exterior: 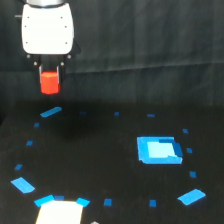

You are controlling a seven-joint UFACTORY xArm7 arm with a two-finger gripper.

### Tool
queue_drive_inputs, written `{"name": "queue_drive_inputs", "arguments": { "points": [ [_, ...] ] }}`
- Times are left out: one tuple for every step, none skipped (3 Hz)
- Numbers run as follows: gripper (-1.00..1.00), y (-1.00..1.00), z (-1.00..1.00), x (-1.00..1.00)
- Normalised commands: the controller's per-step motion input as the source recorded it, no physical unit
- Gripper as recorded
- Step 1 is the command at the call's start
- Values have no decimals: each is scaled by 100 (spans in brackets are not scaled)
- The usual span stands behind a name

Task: Pick up the red object from the table

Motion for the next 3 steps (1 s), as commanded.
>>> {"name": "queue_drive_inputs", "arguments": {
  "points": [
    [-63,-24,46,-11],
    [-86,-23,44,32],
    [-83,3,6,-3]
  ]
}}
